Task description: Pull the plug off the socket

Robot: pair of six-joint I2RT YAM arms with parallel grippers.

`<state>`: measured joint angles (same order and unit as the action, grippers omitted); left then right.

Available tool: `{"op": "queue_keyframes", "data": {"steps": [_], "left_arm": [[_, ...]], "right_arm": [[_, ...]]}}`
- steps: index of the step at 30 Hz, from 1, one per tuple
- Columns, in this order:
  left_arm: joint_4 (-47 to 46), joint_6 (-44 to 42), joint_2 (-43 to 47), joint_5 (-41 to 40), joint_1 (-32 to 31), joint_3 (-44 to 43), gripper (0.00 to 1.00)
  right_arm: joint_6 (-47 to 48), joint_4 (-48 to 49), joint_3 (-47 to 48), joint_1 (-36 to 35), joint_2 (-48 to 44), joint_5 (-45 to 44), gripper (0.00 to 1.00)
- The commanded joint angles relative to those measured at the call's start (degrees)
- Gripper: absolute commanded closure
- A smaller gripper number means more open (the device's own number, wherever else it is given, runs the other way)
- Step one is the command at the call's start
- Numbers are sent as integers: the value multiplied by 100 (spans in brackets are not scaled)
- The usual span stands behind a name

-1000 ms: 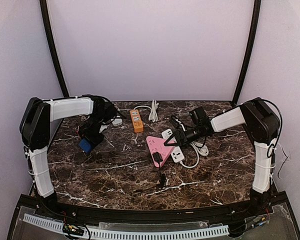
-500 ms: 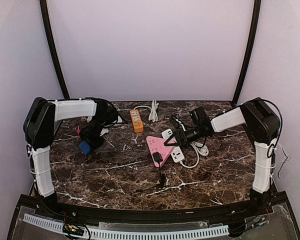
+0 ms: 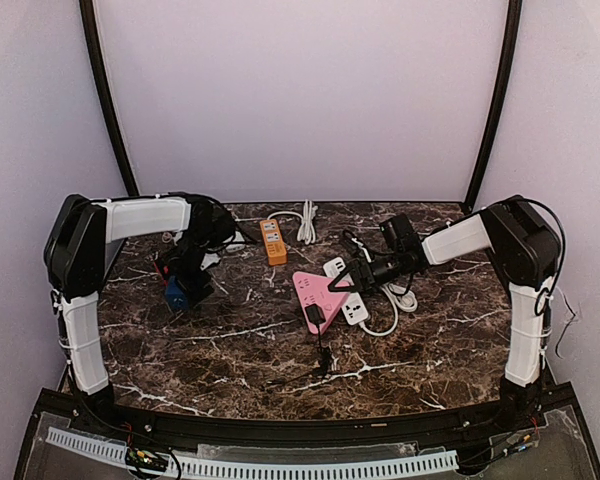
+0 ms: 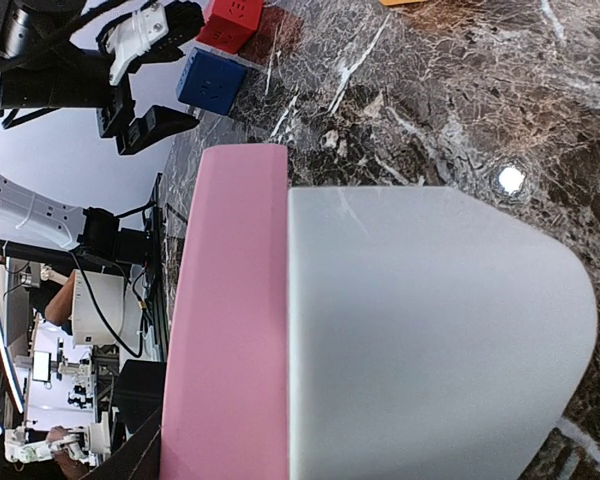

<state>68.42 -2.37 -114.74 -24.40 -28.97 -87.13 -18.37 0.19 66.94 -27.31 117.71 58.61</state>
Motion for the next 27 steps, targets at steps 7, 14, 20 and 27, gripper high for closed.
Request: {"op": "queue_keyframes", "data": {"steps": [7, 14, 20, 27], "left_arm": [[-1363, 5, 1968, 123, 15, -86, 1], [-3102, 481, 3254, 451, 14, 965, 1], [-5535, 845, 4025, 1732, 14, 2618, 1], [-6233, 1508, 4040, 3503, -8, 2958, 1]], "right_arm": [[-35, 236, -91, 59, -360, 24, 100], [-18, 241, -187, 64, -485, -67, 100], [-67, 349, -341, 68, -564, -130, 100], [-281, 619, -478, 92, -692, -247, 100]]}}
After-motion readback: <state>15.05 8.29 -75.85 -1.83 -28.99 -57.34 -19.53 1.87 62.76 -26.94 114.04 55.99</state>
